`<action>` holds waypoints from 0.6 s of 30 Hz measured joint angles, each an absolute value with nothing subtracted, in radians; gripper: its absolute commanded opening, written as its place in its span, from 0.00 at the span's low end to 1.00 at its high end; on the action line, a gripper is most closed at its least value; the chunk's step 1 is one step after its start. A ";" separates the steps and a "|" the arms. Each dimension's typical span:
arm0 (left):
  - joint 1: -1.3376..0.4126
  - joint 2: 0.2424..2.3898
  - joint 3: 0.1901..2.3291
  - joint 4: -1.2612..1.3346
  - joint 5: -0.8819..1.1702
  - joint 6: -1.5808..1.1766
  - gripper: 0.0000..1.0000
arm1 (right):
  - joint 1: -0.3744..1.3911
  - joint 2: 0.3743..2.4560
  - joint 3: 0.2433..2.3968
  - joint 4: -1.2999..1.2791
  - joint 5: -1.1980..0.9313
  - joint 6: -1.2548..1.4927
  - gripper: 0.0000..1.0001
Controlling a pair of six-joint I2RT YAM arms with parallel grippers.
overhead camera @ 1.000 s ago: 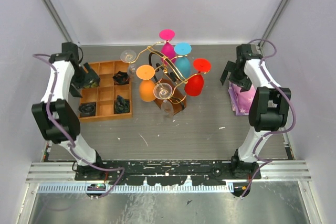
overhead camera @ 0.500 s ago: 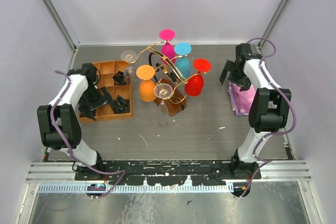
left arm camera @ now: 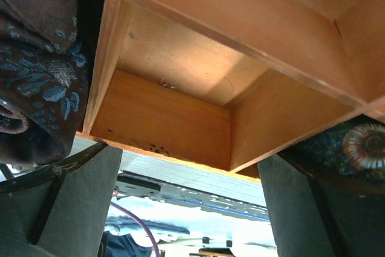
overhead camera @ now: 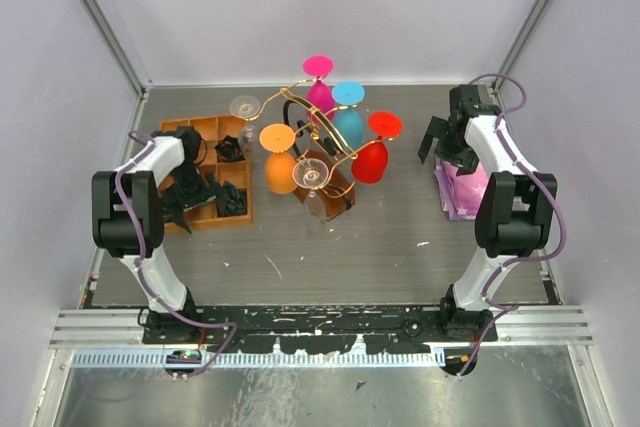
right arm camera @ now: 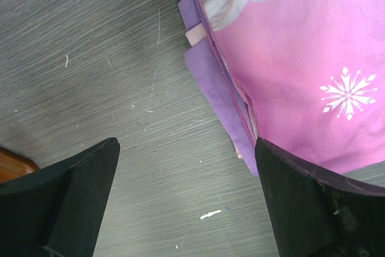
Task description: Take the wine glass off the wine glass rack
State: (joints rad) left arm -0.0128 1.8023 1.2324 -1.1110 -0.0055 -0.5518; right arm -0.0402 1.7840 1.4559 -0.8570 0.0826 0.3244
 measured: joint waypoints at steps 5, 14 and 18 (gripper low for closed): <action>0.026 1.888 1.336 -1.146 -0.006 -0.550 0.99 | -0.040 1.777 1.455 -0.857 0.080 0.323 1.00; 0.184 2.088 1.726 -1.133 -0.033 -0.547 1.00 | -0.040 1.772 1.486 -0.883 0.058 0.324 1.00; 0.219 2.128 1.821 -1.133 -0.046 -0.552 1.00 | -0.040 1.772 1.523 -0.890 0.054 0.324 1.00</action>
